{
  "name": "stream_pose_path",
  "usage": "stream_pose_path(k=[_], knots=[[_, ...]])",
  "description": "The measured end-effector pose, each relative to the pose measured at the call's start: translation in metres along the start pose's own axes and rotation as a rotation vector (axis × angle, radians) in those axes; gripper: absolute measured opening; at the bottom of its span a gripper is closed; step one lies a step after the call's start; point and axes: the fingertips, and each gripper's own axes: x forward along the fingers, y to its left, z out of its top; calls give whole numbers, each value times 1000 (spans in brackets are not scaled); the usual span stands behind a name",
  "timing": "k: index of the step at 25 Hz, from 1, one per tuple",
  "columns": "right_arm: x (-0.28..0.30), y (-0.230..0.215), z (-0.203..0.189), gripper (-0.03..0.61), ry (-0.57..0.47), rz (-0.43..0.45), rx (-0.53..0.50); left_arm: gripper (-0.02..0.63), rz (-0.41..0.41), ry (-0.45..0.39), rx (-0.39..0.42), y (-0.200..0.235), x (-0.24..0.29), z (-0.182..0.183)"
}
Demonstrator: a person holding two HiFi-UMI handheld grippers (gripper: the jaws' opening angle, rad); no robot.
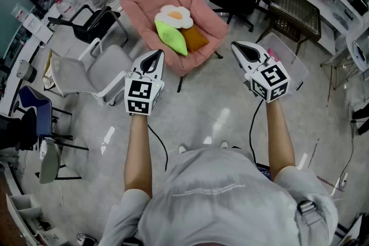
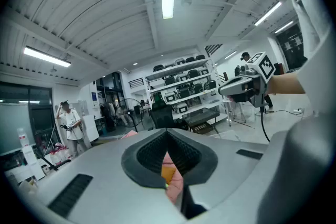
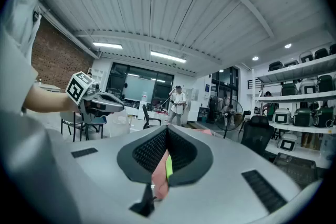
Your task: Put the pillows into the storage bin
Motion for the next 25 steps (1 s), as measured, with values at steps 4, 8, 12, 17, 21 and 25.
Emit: stream_pose_path(k=[4, 8, 12, 17, 21, 25], knots=[[-4, -1, 0, 23, 0, -12, -18, 14, -12, -2, 13, -8, 2, 1], [-6, -2, -2, 23, 0, -13, -23, 14, -24, -5, 18, -15, 5, 1], [-7, -5, -2, 23, -23, -9, 7, 14, -25, -11, 17, -15, 9, 2], [-5, -12, -4, 26, -35, -13, 25, 17, -9, -16, -10, -13, 13, 1], [2, -14, -10, 194, -13, 13, 37, 155, -22, -21, -33, -15, 19, -1], [8, -17, -17, 256, 5, 37, 20, 241, -13, -22, -25, -17, 25, 0]])
